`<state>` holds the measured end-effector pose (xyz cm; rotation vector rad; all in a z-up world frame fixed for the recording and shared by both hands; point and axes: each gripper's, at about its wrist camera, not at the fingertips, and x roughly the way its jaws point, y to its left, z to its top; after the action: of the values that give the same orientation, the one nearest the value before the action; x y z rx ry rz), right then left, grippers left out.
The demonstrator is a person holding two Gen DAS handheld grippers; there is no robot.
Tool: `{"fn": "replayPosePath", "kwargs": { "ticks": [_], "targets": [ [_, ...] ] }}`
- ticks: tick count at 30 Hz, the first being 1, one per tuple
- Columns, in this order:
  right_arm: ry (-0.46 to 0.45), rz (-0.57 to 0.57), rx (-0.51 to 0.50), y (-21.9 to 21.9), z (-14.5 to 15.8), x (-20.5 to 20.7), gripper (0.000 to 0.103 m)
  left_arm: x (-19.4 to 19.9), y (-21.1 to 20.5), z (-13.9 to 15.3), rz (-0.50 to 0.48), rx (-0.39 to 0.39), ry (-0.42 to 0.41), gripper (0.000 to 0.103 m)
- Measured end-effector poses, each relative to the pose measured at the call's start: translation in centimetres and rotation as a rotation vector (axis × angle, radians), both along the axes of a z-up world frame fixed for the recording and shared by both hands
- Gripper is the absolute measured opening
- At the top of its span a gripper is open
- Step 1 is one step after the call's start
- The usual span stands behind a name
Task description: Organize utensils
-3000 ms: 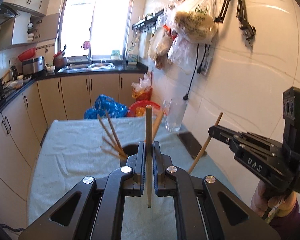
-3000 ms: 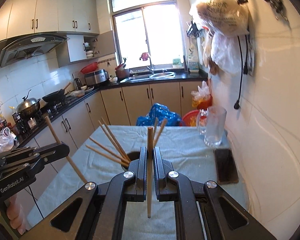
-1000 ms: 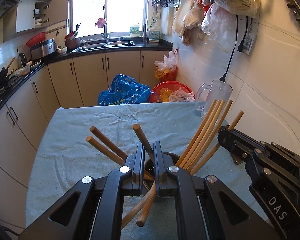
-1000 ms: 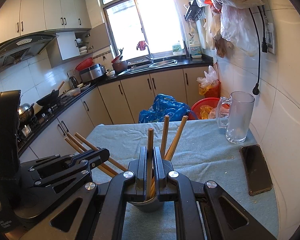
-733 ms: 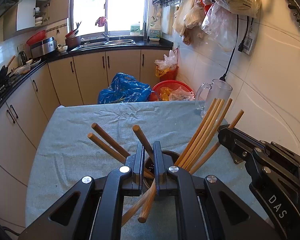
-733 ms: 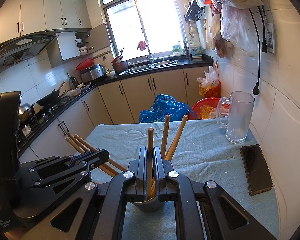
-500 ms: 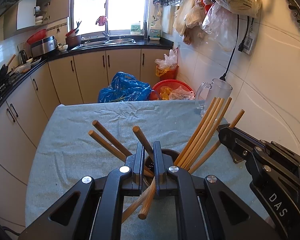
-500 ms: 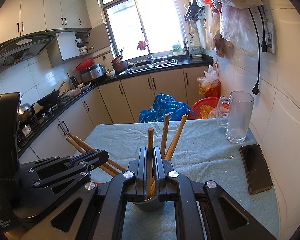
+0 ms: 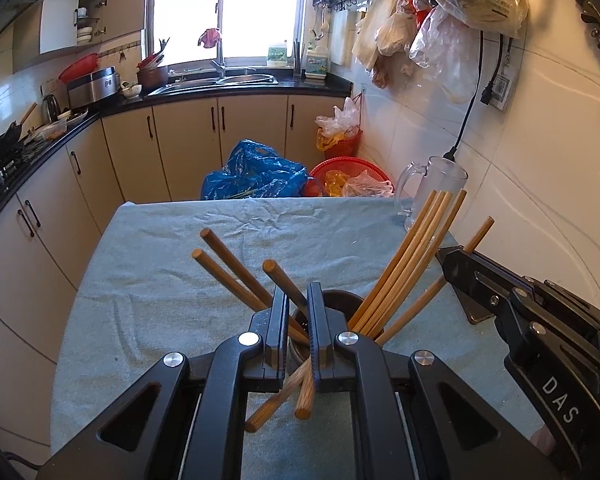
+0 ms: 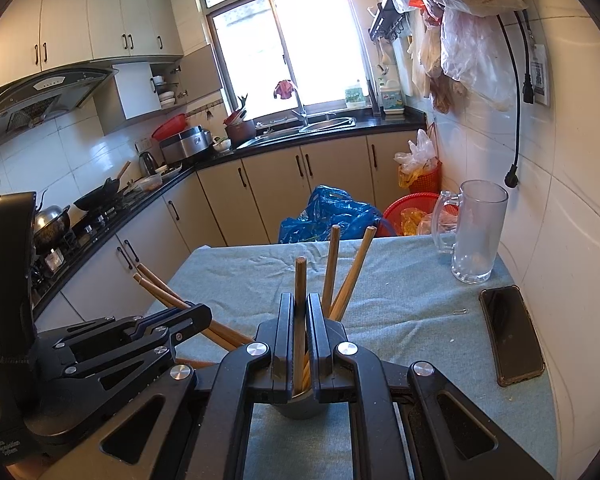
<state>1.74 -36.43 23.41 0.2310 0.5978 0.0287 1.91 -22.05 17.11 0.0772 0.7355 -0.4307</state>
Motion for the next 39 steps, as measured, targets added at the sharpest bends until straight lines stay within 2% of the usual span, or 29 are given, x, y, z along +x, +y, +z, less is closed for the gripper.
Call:
{"fn": "replayPosePath", "kwargs": {
  "ticks": [9,14,18,20,26,30,35,39],
  "targets": [
    [-0.002,-0.009,0.0,0.3,0.3,-0.4,0.009,-1.1,0.4,0.8,0.032,0.014,-0.036,0.01],
    [-0.019,-0.017,-0.001,0.4,1.0,-1.1,0.026,-2.1,1.3,1.4,0.058,0.016,-0.066,0.032],
    [-0.027,-0.021,0.0,0.7,1.6,-1.7,0.028,-3.4,1.8,2.1,0.066,0.028,-0.103,0.036],
    [-0.031,-0.023,0.003,0.7,2.0,-2.0,0.029,-4.1,2.1,2.4,0.069,0.031,-0.121,0.042],
    [-0.055,-0.025,-0.001,1.2,3.1,-3.7,0.032,-6.5,2.9,3.3,0.078,0.038,-0.167,0.048],
    [-0.075,-0.026,-0.007,1.5,4.1,-5.1,0.033,-8.0,3.4,3.9,0.082,0.036,-0.187,0.051],
    [-0.099,-0.036,-0.015,1.5,5.2,-7.0,0.036,-10.1,3.6,4.2,0.082,0.031,-0.204,0.059],
    [-0.106,-0.051,-0.012,1.0,5.5,-8.5,0.04,-11.7,4.0,3.9,0.088,0.025,-0.202,0.06]
  ]
}}
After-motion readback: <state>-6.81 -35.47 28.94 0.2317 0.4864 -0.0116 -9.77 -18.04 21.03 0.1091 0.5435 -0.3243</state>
